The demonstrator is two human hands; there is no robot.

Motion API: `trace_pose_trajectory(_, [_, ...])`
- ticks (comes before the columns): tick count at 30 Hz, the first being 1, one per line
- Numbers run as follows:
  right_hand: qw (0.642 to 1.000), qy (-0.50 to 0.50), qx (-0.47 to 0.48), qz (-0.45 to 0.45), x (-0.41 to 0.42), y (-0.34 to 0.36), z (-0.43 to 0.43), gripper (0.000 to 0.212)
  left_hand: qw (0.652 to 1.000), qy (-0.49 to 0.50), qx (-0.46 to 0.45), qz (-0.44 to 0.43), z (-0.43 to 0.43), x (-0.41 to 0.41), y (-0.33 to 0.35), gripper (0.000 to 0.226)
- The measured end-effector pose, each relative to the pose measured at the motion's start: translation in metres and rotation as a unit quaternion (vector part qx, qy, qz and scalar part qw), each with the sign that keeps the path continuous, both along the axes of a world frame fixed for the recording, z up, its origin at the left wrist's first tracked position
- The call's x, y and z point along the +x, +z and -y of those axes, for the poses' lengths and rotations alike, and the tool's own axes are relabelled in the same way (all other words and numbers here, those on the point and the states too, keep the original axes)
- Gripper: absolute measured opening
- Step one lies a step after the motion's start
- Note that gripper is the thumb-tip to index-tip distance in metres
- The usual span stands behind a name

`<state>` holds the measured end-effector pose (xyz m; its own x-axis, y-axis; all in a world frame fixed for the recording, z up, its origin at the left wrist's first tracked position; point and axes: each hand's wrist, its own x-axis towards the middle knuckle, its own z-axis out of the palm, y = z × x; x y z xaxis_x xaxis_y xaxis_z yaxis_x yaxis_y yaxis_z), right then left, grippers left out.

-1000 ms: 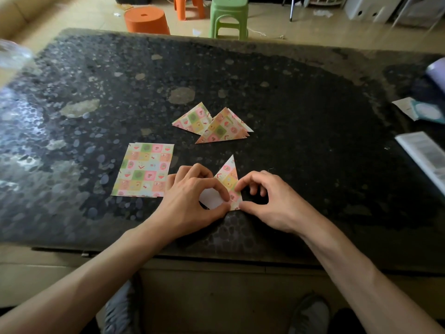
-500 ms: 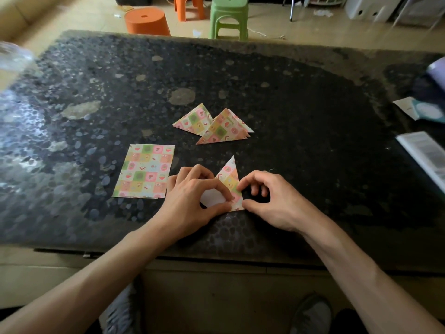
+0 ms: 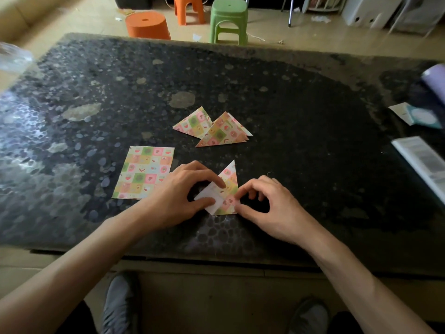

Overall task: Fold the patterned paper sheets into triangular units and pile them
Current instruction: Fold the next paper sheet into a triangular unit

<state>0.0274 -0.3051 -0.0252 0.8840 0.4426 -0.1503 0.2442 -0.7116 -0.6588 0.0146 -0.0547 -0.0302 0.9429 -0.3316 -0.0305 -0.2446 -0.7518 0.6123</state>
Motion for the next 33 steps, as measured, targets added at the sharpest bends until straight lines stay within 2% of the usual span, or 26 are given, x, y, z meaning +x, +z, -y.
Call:
trace_pose_trajectory(7, [0.995,-0.014,-0.018,0.093,-0.009,-0.006,-0.008,0.023,0.993,-0.014,0.082,0.085,0.007,-0.002,-0.007,0.057])
trace_pose_trajectory(12, [0.996,-0.011,-0.014,0.085,-0.007,-0.005,-0.007,0.022,0.984,-0.043,0.104,0.136,0.006,0.001,-0.011,0.043])
trace_pose_trajectory(16, [0.997,-0.001,-0.012,0.075,-0.005,-0.003,-0.004,0.023,0.966,-0.076,0.161,0.186,0.006,0.003,-0.012,0.043])
trace_pose_trajectory(22, [0.998,0.023,-0.011,0.063,0.004,0.006,0.006,0.035,0.977,-0.059,0.110,0.172,0.007,0.002,-0.013,0.064])
trace_pose_trajectory(25, [0.998,0.043,0.004,0.049,0.005,0.008,0.007,0.037,0.981,-0.062,0.114,0.141,0.008,0.003,-0.011,0.074])
trace_pose_trajectory(29, [0.997,0.056,0.008,0.042,0.003,0.004,0.008,0.038,0.980,-0.092,0.126,0.127,0.008,0.003,-0.014,0.071])
trace_pose_trajectory(33, [0.997,0.046,0.014,0.062,0.004,0.004,0.007,0.036,0.970,-0.105,0.145,0.166,0.008,0.004,-0.015,0.059])
